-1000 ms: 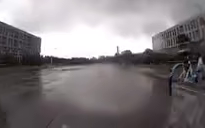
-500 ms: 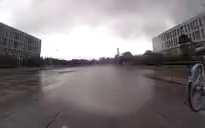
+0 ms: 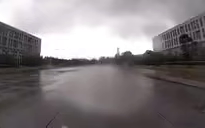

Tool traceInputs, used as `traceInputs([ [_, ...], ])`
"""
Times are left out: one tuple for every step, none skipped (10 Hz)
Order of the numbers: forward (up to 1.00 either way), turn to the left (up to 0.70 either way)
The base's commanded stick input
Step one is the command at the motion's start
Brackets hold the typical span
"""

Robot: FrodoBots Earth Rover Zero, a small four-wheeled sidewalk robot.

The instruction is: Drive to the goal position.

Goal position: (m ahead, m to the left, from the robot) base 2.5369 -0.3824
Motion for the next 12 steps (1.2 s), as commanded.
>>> traceInputs([
  [0.70, 0.00],
  [0.70, 0.00],
  [0.70, 0.00],
  [0.70, 0.00],
  [0.70, 0.00],
  [0.70, 0.00],
  [0.70, 0.00],
  [0.70, 0.00],
  [0.70, 0.00],
  [0.70, 0.00],
  [0.70, 0.00],
  [0.70, 0.00],
])
